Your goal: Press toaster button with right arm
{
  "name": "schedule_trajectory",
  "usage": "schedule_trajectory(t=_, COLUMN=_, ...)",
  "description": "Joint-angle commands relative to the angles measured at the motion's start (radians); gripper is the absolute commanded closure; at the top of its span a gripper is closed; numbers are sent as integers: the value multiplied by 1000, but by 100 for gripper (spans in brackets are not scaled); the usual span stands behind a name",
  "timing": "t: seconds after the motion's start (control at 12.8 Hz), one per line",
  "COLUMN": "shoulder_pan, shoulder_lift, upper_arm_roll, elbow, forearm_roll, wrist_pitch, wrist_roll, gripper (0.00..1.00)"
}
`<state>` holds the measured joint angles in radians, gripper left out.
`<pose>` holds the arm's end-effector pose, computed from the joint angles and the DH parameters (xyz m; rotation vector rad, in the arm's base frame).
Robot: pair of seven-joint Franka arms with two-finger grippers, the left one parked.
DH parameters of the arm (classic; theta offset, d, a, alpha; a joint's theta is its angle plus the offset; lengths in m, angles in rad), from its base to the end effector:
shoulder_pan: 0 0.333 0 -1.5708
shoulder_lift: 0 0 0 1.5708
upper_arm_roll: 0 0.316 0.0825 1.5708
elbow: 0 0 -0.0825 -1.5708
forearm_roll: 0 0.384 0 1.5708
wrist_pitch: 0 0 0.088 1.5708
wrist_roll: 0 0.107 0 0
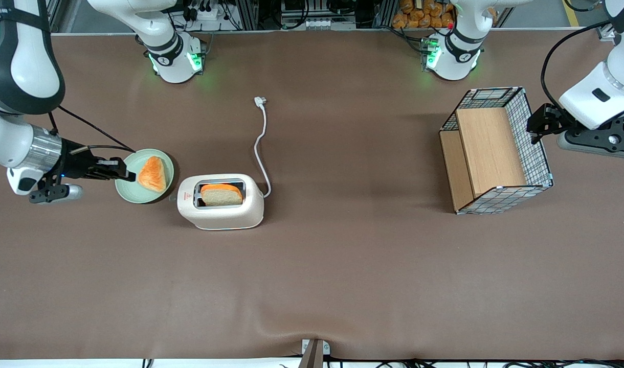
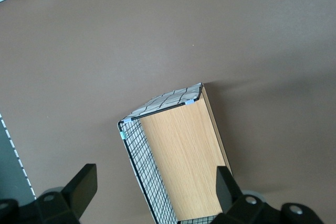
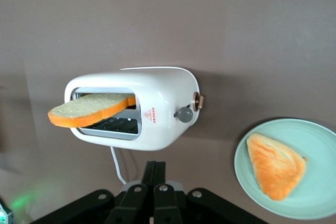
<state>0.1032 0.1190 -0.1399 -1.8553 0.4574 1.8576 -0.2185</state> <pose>0.5839 0.0155 0.4530 -2.7155 -0.0338 0.0809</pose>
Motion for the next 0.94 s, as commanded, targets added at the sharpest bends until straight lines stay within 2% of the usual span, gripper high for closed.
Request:
schedule_trajectory(t=0.0, shoulder_pan=12, shoulder_lift=10, upper_arm_roll=-20, elbow=-57, forearm_roll=66, wrist_pitch=78, wrist_roll=-80, gripper=100)
schedule_trajectory(t=0.16, shoulder_pan=12, shoulder_lift=27, upper_arm_roll=-20, elbow=-73, forearm_roll=75, wrist_pitch=112, wrist_roll=-82, gripper=100)
schedule_trajectory(t=0.86, shoulder_pan=18, shoulder_lift=96, upper_arm_roll=-18, elbow=-179, forearm_roll=220, wrist_pitch=288, wrist_roll=-229, gripper=100)
